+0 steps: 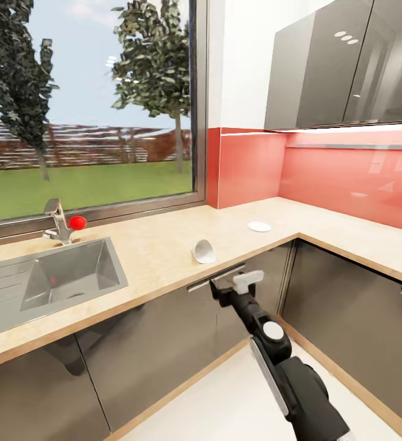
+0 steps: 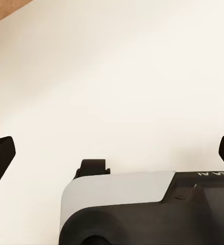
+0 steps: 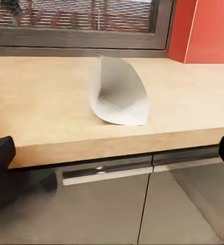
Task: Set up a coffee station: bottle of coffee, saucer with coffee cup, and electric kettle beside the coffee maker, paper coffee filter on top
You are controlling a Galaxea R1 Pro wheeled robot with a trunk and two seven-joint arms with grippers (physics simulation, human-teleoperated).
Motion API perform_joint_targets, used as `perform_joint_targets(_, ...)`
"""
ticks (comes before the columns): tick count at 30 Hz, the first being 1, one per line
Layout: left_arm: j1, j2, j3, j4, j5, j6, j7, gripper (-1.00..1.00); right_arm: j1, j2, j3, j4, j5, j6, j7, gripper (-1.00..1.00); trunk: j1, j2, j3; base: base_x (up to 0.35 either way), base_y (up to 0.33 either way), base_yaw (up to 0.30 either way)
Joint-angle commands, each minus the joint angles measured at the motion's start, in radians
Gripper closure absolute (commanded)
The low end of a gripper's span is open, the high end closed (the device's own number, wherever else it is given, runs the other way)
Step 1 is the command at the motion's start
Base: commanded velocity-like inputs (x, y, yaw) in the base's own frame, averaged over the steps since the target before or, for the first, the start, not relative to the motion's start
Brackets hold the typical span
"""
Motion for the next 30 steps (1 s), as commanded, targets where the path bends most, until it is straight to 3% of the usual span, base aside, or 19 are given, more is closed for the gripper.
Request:
perform_joint_targets(1,0.0,0.0,0.001,0.0,0.0,-0.003,0.0,-1.0,-0.007,0.008,0.012,-0.001,0.0,0.014,0.0,-1.0,0.0,-0.001,-0.001,0.0,0.0,0.0)
perform_joint_targets(2,0.0,0.0,0.001,0.001,0.0,-0.005,0.0,-1.0,-0.012,0.015,0.021,0.0,0.0,0.021,0.0,-1.0,0.0,-0.001,-0.001,0.0,0.0,0.0)
perform_joint_targets(4,0.0,0.0,0.001,0.003,0.0,-0.011,0.0,-1.0,-0.026,0.036,0.108,0.006,-0.001,0.042,0.002,-1.0,0.0,-0.001,-0.001,0.0,0.0,0.0)
perform_joint_targets(7,0.0,0.0,0.001,0.001,0.0,-0.013,-0.001,-1.0,-0.026,0.043,0.191,0.011,-0.002,0.045,0.001,-1.0,0.0,-0.001,-0.001,0.019,0.0,0.0)
perform_joint_targets(19,0.0,0.0,0.0,-0.003,0.0,-0.013,-0.001,-1.0,-0.022,0.044,0.207,0.012,-0.063,0.045,0.001,-1.0,0.0,-0.001,-0.001,0.064,0.0,0.0)
perform_joint_targets(30,0.0,0.0,0.0,-0.003,0.0,-0.013,0.0,-1.0,-0.022,0.044,0.205,0.008,-0.068,0.047,0.001,-1.0,0.0,-0.001,-0.001,0.023,-0.017,0.0)
